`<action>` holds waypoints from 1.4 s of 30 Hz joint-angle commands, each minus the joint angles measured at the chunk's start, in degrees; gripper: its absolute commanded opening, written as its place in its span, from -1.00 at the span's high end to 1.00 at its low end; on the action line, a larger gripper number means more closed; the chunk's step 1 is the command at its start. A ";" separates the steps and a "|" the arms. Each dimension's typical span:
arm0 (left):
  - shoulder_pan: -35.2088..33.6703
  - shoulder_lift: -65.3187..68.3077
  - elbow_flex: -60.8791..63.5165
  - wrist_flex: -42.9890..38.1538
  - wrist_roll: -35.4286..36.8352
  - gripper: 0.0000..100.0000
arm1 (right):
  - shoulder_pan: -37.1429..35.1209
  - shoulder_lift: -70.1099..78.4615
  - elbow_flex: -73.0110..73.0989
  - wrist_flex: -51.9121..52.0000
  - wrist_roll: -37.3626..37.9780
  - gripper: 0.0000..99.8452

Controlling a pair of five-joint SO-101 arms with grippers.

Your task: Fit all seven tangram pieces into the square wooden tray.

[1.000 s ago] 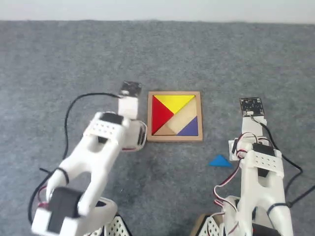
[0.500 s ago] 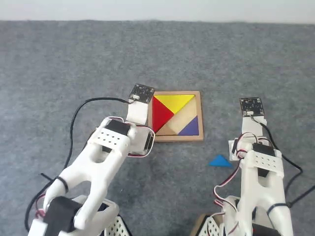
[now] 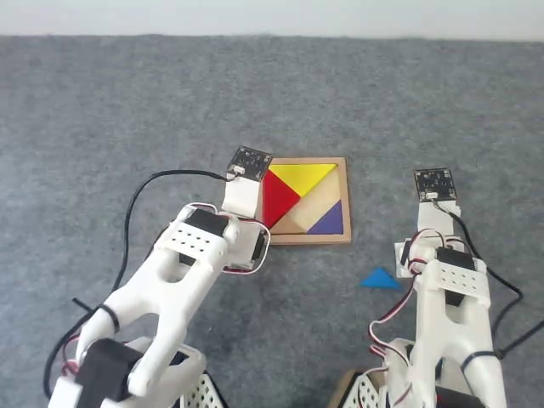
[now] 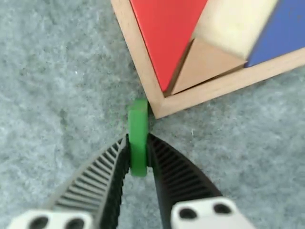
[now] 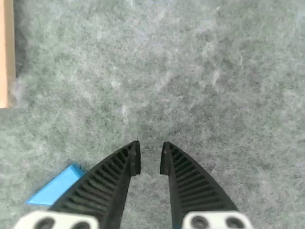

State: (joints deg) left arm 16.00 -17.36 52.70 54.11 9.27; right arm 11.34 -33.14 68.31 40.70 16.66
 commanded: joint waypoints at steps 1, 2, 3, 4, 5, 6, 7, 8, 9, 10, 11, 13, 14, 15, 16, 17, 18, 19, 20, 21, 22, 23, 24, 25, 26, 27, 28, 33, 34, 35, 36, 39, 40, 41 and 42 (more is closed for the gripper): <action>0.09 -2.02 -0.75 -0.88 -0.44 0.96 | 0.48 -2.33 -0.35 0.31 -0.09 0.84; 0.09 -2.02 -0.75 -0.88 -0.53 0.98 | 0.48 -2.33 -0.35 0.31 -0.09 0.84; 0.09 -2.02 -0.75 -0.88 -0.53 0.98 | 0.48 -2.33 -0.35 0.31 -0.09 0.84; 0.09 -2.02 -0.75 -0.79 -0.53 0.98 | 0.48 -2.33 -0.35 0.31 -0.09 0.84; 0.09 -2.20 -0.84 -0.62 -0.53 0.98 | 0.48 -2.33 -0.35 0.31 -0.09 0.84; 0.00 -2.46 -0.84 -0.53 -0.53 0.98 | 0.48 -2.33 -0.35 0.31 -0.09 0.84; 0.00 -2.64 -0.84 -0.44 -0.53 0.98 | 0.48 -2.33 -0.35 0.31 -0.09 0.84; 0.09 -2.73 -0.84 -0.26 -0.53 0.98 | 0.48 -2.33 -0.35 0.31 -0.09 0.84; 0.26 -2.73 -1.36 0.44 -0.62 0.98 | 0.48 -2.33 -0.35 0.31 -0.09 0.84; 0.35 -2.73 -2.33 1.67 -0.62 0.98 | 0.48 -2.33 -0.35 0.22 -0.09 0.84; 0.35 -2.73 -3.65 3.52 -0.62 0.98 | 0.48 -2.33 -0.35 0.22 -0.09 0.84; 0.44 -3.60 -6.99 6.95 -0.62 0.98 | 0.48 -2.33 -0.35 0.22 -0.09 0.84; 0.44 -4.40 -8.66 8.26 -0.62 0.98 | 0.48 -2.33 -0.35 0.22 -0.09 0.84; 0.53 -5.54 -10.33 9.23 -0.62 0.98 | 0.48 -2.33 -0.35 0.22 -0.09 0.84; 0.70 -6.77 -11.91 9.49 -0.53 0.98 | 0.48 -2.33 -0.35 0.22 -0.09 0.84; 1.58 -7.56 -13.41 9.49 -0.53 0.98 | 0.48 -2.33 -0.35 0.22 -0.09 0.84; 2.64 -8.26 -14.90 9.41 -0.53 0.98 | 0.48 -2.33 -0.35 0.22 -0.09 0.84; 4.31 -8.35 -16.48 9.32 -0.53 0.98 | 0.48 -2.33 -0.35 0.22 -0.09 0.84; 6.15 -7.74 -18.15 8.97 -0.62 0.98 | 0.48 -2.33 -0.35 0.22 -0.09 0.84; 7.65 -6.59 -19.91 7.91 -0.70 0.98 | 0.48 -2.33 -0.35 0.22 -0.09 0.84; 8.79 -4.75 -21.76 6.59 -0.97 0.98 | 0.48 -2.33 -0.35 0.22 -0.09 0.84; 9.67 -2.20 -23.69 5.10 -0.97 0.98 | 0.48 -2.33 -0.35 0.22 -0.09 0.84; 10.20 0.97 -25.89 3.87 -0.97 0.98 | 0.48 -2.33 -0.35 0.22 -0.09 0.84; 10.64 4.66 -28.26 2.99 -0.79 0.98 | 0.48 -2.33 -0.35 0.22 -0.09 0.84; 10.90 8.62 -30.73 2.37 -0.35 0.98 | 0.48 -2.33 -0.35 0.22 -0.09 0.84; 11.34 12.92 -33.01 1.93 0.35 0.98 | 0.48 -2.33 -0.35 0.22 -0.09 0.84; 11.69 17.14 -35.47 1.49 0.70 0.98 | 0.48 -2.33 -0.35 0.22 -0.09 0.84; 13.27 32.44 -45.58 1.23 1.14 0.98 | 0.48 -2.33 -0.35 0.13 -0.09 0.84; 13.36 33.93 -46.81 1.32 1.14 0.98 | 0.48 -2.33 -0.35 0.13 -0.09 0.84; 13.36 34.90 -47.60 1.41 1.14 0.98 | 0.48 -2.33 -0.35 0.13 -0.09 0.84; 13.19 35.34 -48.04 1.49 1.05 0.98 | 0.48 -2.33 -0.35 0.13 -0.09 0.84; 12.92 35.34 -48.04 1.58 0.88 0.98 | 0.48 -2.33 -0.35 0.13 -0.09 0.84; 12.92 35.52 -48.04 1.58 0.88 0.98 | 0.48 -2.33 -0.35 0.13 -0.09 0.84; 12.92 35.78 -48.04 1.58 0.79 0.98 | 0.48 -2.33 -0.35 0.13 -0.09 0.84; 12.84 35.87 -48.04 1.58 0.79 0.98 | 0.48 -2.33 -0.35 0.13 -0.09 0.84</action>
State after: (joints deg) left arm 29.01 18.51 7.69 56.40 9.89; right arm 11.34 -33.14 68.31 40.70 16.66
